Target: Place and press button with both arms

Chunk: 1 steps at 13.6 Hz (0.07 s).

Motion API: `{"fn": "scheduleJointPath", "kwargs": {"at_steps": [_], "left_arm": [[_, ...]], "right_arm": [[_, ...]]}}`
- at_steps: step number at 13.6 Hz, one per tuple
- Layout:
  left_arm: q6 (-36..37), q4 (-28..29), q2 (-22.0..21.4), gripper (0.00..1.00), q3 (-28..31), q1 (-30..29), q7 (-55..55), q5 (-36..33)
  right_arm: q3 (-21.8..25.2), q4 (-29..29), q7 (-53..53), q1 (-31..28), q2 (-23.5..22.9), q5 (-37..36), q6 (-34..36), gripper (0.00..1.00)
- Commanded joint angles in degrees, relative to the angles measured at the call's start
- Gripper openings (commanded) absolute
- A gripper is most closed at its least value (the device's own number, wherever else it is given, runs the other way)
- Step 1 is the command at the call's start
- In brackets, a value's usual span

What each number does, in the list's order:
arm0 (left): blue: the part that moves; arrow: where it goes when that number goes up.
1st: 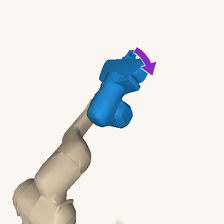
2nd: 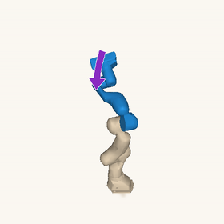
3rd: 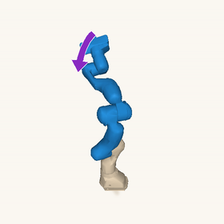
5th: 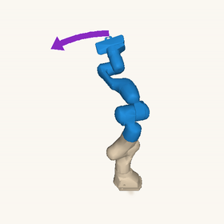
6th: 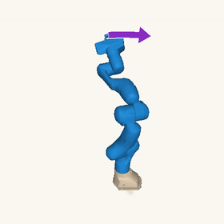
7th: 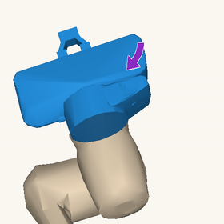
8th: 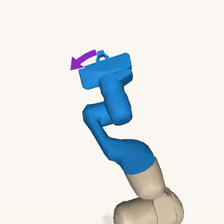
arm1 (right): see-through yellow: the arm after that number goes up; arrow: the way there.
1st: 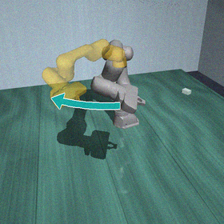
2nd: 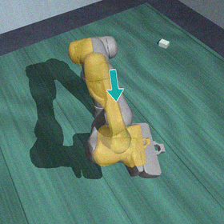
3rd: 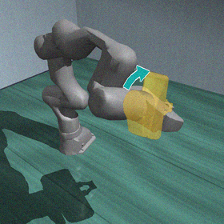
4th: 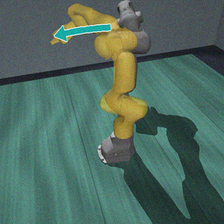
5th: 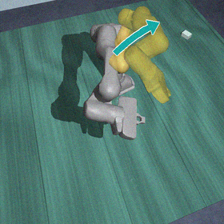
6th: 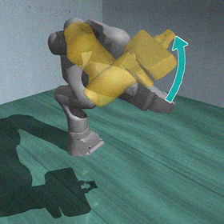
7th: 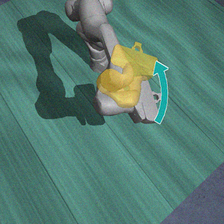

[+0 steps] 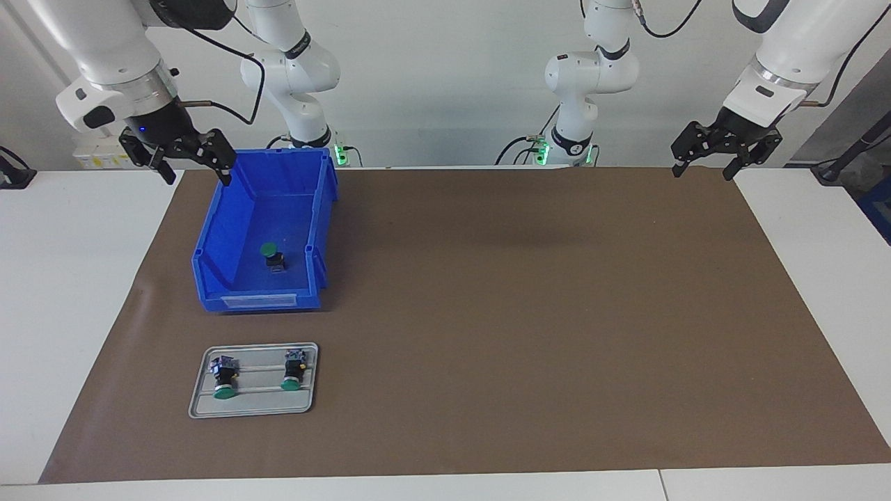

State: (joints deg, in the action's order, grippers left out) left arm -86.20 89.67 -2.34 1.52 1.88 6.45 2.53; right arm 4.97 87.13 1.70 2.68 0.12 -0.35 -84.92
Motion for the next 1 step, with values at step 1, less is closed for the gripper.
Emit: {"fn": "scheduleJointPath", "kwargs": {"at_steps": [1], "left_arm": [[0.25,1.56,-1.53,1.00,-0.38,-0.47,-0.65,-0.86]], "right_arm": [[-0.66,1.02,0.58,-0.57,1.19,0.00,0.72,1.00]]}}
